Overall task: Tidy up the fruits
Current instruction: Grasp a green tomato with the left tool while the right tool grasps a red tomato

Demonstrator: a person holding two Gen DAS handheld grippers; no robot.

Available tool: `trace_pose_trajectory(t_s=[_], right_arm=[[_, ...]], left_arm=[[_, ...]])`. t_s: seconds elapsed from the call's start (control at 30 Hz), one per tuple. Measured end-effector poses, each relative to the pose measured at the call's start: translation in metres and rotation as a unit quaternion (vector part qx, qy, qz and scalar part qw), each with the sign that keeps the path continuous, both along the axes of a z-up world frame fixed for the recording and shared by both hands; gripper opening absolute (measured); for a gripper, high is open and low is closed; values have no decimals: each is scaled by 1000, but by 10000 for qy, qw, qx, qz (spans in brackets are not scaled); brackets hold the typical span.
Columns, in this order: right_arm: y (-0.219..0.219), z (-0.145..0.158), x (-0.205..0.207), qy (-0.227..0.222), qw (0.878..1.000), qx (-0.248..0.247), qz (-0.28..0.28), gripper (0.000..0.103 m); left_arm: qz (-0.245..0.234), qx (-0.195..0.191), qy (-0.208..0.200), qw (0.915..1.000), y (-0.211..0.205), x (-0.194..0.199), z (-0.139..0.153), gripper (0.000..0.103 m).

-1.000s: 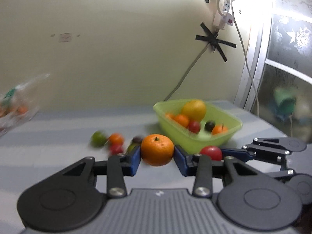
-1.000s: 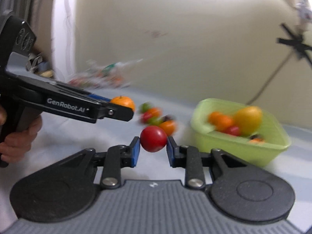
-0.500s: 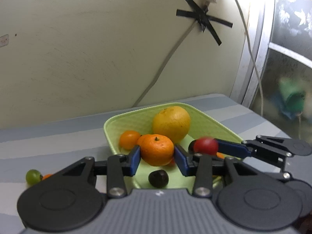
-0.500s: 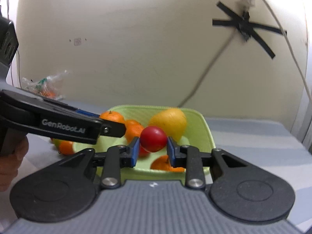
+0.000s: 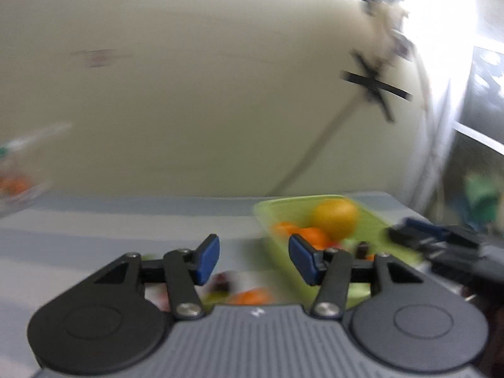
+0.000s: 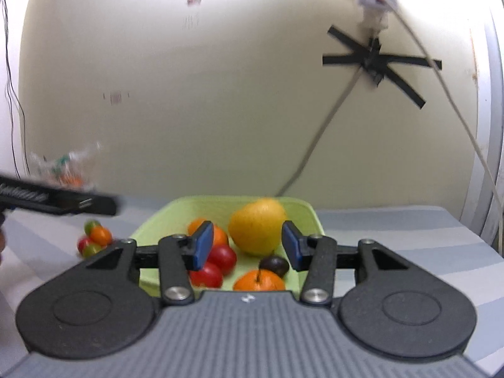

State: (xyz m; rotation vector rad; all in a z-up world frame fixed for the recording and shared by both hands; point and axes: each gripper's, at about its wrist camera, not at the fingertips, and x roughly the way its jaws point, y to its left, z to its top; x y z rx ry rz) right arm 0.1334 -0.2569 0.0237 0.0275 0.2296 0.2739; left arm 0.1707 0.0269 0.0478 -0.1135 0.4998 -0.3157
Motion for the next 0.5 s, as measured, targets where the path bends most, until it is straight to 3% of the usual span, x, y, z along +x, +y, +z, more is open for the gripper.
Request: trace_pose_trajectory(t_s=[0.2,0.5], right_arm=[[17,15,-5,101,9978,244,605,45],[111,19,6,563,9771,-751,1907,30]], left_arm=[[849,-203,345,9956,81,-11,-16,48],[587,-353,479,9965,77,9,-27,50]])
